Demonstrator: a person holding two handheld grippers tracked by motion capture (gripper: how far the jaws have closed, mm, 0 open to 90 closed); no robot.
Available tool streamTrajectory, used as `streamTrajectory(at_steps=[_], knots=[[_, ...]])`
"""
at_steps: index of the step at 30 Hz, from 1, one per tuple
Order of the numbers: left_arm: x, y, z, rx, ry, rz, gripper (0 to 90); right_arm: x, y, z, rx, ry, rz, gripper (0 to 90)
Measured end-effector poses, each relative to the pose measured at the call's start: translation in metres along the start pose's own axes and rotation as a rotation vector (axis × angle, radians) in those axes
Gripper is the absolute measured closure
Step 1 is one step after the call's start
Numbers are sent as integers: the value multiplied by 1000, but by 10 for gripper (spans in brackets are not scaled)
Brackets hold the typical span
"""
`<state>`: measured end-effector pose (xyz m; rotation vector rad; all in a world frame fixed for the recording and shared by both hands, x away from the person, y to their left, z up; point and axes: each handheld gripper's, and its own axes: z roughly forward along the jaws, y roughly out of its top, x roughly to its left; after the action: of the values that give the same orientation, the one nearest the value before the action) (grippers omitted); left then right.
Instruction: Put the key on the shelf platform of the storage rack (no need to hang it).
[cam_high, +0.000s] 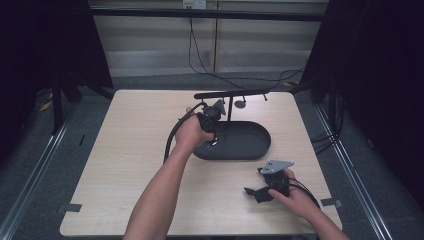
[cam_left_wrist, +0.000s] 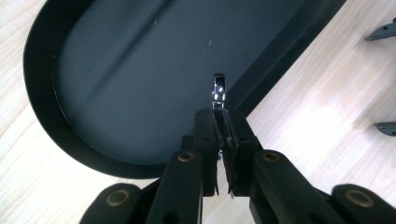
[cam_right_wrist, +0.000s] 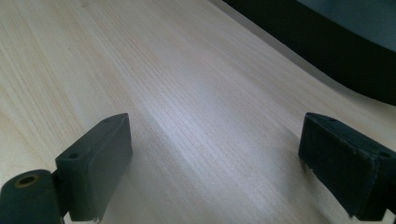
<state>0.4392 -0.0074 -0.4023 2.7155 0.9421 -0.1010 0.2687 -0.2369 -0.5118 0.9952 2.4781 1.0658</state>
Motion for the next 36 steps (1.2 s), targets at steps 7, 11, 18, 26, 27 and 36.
streamTrajectory(at_steps=[7, 11, 18, 26, 27, 36], knots=[[3, 1, 6, -8, -4, -8, 850, 0, 0, 0, 0, 0, 0, 92], [5, 1, 11, -10, -7, -16, 850, 0, 0, 0, 0, -2, -2, 92], [5, 1, 15, -11, 4, -8, 849, 0, 0, 0, 0, -2, -1, 92], [6, 2, 21, -11, 16, -10, 848, 0, 0, 0, 0, -2, -1, 92], [6, 3, 21, -12, 21, -9, 848, 0, 0, 0, 0, -2, -1, 92], [5, 5, 26, -9, 31, 1, 848, 0, 0, 0, 0, -2, -1, 92]])
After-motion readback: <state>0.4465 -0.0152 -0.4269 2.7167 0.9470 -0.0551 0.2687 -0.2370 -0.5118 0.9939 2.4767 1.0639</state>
